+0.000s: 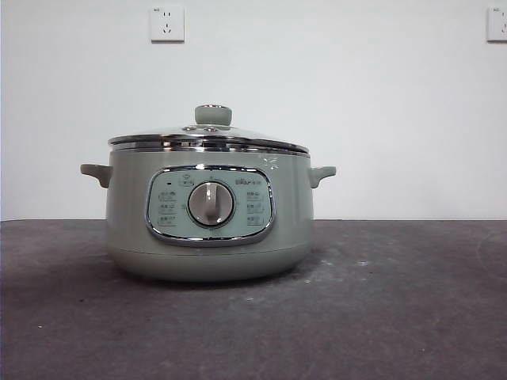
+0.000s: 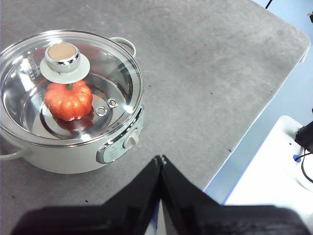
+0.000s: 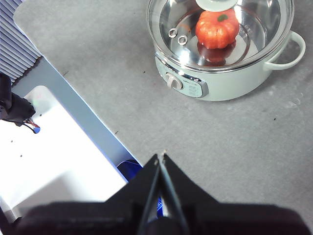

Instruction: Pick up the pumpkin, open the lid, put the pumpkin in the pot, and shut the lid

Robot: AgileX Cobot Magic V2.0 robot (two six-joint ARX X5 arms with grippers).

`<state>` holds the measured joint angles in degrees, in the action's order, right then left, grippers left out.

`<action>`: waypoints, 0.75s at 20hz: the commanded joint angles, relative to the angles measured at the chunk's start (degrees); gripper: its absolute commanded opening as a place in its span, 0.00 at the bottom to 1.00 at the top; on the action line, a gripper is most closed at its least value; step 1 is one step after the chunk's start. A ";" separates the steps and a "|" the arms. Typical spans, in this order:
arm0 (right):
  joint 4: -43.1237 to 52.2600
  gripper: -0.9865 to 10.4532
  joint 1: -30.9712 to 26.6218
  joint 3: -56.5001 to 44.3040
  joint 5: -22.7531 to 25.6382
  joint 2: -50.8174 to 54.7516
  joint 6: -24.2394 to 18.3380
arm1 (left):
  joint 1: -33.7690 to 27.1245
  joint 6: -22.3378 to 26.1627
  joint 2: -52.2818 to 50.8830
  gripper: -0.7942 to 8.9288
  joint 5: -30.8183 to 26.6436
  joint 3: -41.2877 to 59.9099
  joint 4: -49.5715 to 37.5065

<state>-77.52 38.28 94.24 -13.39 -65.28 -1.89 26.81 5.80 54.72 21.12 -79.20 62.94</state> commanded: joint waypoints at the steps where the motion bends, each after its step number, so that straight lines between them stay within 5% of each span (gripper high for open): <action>1: -0.92 0.09 0.09 0.02 -0.02 0.11 0.50 | -0.98 2.21 -0.55 0.08 -2.82 -0.02 -2.05; 8: -0.94 0.09 0.09 0.02 0.00 0.11 0.48 | -17.11 6.49 -12.74 0.08 -4.68 6.27 -26.10; 15: -0.94 0.09 0.09 0.02 0.00 0.22 0.50 | -24.57 5.25 -31.54 0.08 -10.64 36.20 -53.42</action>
<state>-77.52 38.28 94.24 -13.37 -65.23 -1.91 2.37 11.33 23.35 10.61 -44.01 9.87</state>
